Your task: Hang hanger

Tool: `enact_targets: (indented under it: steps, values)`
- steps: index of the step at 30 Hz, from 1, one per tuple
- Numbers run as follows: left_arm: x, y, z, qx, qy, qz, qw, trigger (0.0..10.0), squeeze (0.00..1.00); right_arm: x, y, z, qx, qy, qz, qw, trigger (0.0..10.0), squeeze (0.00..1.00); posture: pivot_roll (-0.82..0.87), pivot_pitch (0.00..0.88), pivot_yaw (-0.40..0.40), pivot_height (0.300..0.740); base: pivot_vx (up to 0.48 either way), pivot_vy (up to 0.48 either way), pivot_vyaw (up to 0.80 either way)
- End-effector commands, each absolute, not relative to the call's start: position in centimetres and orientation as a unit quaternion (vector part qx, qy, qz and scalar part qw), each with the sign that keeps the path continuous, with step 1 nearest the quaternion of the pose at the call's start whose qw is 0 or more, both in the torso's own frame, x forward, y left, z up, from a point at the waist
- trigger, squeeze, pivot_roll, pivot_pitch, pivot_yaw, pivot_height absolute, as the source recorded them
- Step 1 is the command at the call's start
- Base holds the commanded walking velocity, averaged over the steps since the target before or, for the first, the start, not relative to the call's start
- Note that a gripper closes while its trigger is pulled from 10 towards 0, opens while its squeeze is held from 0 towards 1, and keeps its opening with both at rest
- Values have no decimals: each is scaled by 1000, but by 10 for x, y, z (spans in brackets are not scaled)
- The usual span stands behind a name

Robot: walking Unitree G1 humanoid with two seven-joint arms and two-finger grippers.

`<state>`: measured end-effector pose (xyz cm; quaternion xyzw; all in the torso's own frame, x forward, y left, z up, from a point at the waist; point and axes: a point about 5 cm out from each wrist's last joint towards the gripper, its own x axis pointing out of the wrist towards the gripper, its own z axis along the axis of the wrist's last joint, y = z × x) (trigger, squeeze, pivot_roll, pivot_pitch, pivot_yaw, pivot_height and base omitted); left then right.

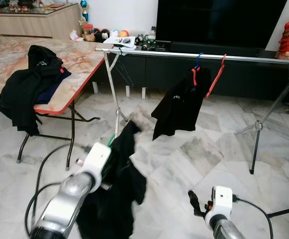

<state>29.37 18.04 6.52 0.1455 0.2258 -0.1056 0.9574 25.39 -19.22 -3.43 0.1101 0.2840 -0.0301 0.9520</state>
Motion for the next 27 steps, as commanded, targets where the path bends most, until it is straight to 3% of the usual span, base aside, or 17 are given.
enact_targets:
  steps: [1,10,15,19,27]
  values:
    - [282,198,40,139,249,-77,955,10000,0,234,-192,-51,122,328,-55,935,10000,0,175,19,-16,740,0,0,0]
    - [214,227,-42,120,388,-29,914,10000,0,172,-199,-86,123,431,-98,889,10000,0,174,21,-7,740,0,0,0]
    - [179,232,-69,101,447,-8,889,10000,0,157,-203,-92,94,453,-84,882,10000,0,169,40,-15,740,0,0,0]
    - [161,228,-82,81,478,2,875,10000,0,152,-205,-94,61,471,-58,878,10000,0,165,40,-14,740,0,0,0]
    - [155,224,-87,80,485,2,871,10000,0,152,-208,-93,59,469,-60,879,10000,0,159,37,-9,740,0,0,0]
